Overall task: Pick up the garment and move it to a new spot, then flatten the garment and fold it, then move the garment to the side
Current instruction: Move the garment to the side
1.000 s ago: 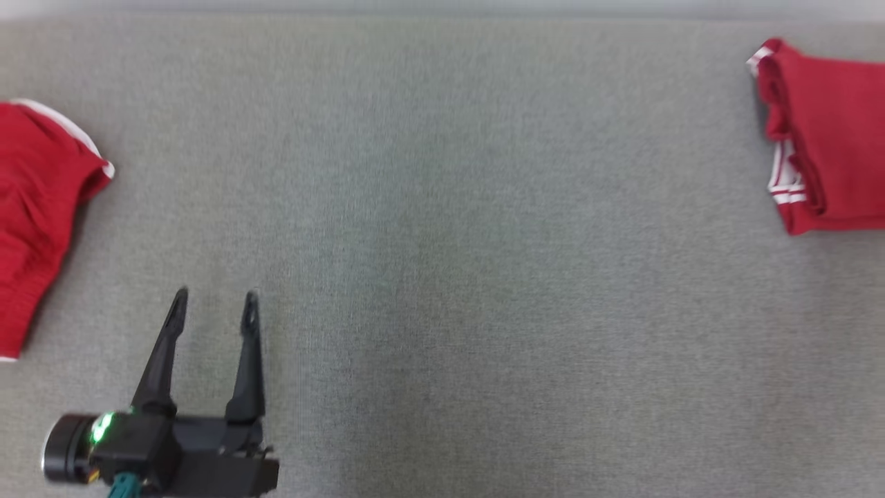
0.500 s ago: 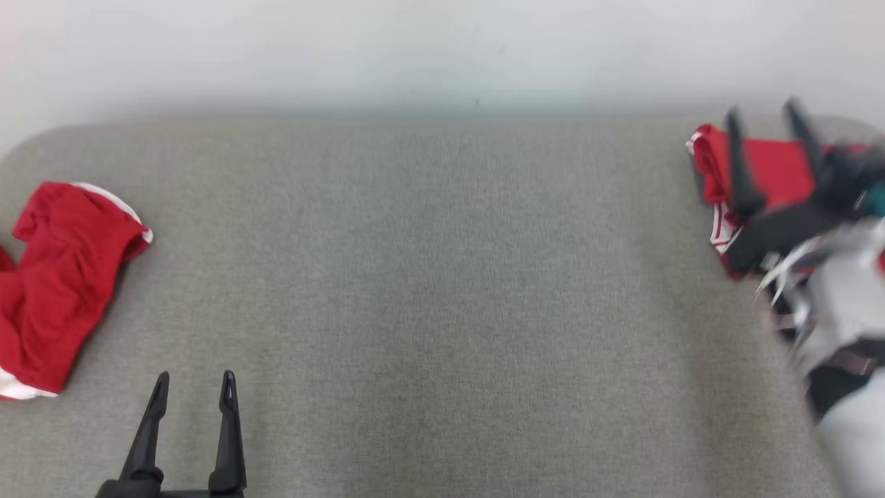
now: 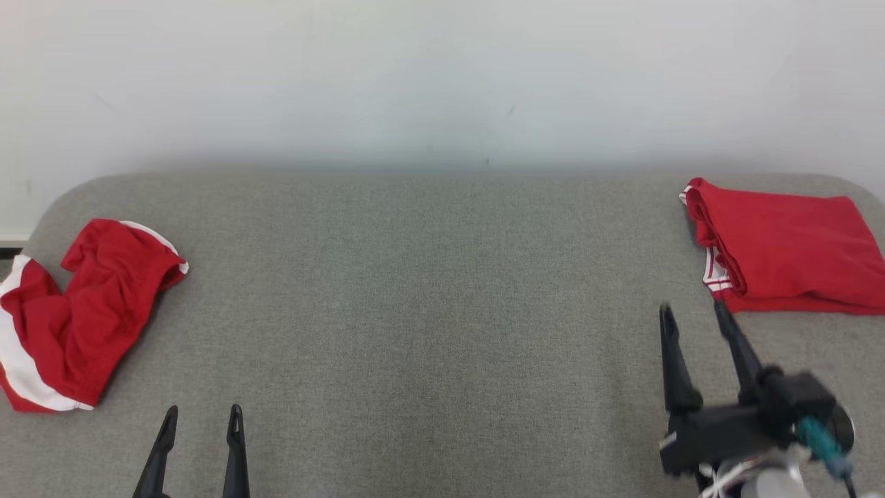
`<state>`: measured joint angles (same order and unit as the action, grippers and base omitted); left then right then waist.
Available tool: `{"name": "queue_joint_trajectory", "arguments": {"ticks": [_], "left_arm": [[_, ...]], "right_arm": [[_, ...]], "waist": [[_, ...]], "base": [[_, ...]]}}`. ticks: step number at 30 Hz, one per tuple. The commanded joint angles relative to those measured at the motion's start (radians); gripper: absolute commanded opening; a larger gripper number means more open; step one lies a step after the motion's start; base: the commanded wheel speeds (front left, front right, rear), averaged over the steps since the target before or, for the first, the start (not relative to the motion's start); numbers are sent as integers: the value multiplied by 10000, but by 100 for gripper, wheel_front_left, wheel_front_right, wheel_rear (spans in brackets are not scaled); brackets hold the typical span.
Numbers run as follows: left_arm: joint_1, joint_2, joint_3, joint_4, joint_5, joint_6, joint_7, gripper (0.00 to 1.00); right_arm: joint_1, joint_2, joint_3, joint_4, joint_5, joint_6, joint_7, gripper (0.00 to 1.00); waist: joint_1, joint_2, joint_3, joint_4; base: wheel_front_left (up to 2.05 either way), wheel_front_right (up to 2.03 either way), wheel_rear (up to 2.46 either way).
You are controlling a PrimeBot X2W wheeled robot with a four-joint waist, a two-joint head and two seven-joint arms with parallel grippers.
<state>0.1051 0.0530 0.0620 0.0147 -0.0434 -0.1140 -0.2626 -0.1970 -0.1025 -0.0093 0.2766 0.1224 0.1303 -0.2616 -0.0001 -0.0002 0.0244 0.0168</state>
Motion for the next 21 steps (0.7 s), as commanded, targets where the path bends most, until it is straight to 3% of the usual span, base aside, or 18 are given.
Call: {"name": "queue_joint_trajectory", "arguments": {"ticks": [1,10,21], "left_arm": [[230,-19,-38,-2,81,53,-31,100],[420,-22,-117,94,77,45,-31,100],[396,37,-431,287,345,17,-31,100]], "right_arm": [[460,132,-85,-221,-100,5,-36,100],[2260,484,-316,-998,-270,5,-36,100],[2605,536,-51,-958,-192,5,-37,100]], "waist": [[1,2,-181,41],[1,2,-382,-198],[1,2,-437,-388]], "base": [[0,0,0],[0,0,0],[0,0,0]]}}
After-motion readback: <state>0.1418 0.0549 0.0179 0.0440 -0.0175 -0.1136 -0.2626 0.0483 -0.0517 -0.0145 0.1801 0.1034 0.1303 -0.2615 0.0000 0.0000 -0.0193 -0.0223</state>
